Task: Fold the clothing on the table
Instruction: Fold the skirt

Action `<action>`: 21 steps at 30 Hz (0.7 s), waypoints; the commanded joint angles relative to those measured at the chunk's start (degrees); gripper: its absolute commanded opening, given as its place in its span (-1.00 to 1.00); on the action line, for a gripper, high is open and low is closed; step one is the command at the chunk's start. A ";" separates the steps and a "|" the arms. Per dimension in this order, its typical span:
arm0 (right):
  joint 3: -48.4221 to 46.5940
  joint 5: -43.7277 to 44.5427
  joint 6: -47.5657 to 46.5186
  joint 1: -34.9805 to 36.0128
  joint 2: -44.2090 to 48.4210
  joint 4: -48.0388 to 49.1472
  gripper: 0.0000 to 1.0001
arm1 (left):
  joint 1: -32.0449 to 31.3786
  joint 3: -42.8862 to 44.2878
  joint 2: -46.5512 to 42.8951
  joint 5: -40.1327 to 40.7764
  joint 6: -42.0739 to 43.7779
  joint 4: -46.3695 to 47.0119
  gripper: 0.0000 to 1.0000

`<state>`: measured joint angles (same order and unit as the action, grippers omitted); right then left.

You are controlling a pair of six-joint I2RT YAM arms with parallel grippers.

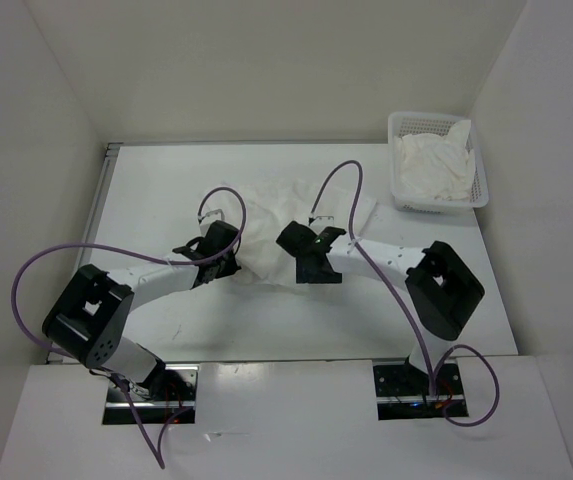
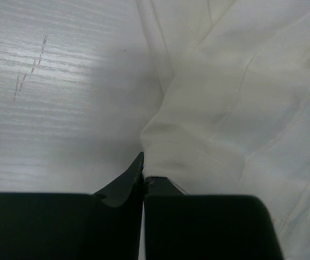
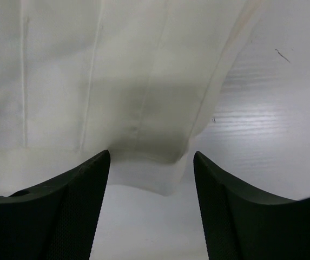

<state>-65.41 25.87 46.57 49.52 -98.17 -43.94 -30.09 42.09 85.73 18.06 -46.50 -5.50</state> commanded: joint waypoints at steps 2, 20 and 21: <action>2.21 -3.71 -1.04 -3.54 -0.09 7.64 0.29 | -0.15 -0.34 -2.14 -0.57 0.45 1.10 -1.00; 6.78 -4.86 2.38 -4.08 1.31 5.89 -0.23 | -0.15 -1.48 -2.15 -0.57 0.45 1.63 -1.00; 6.78 -4.86 2.39 -4.08 1.31 5.36 -0.20 | -0.15 -1.48 -2.15 -0.05 0.45 1.63 -1.00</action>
<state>-59.90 20.71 47.44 45.34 -99.22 -36.99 -30.09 40.91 85.60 17.72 -46.50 -5.04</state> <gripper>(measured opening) 0.389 0.008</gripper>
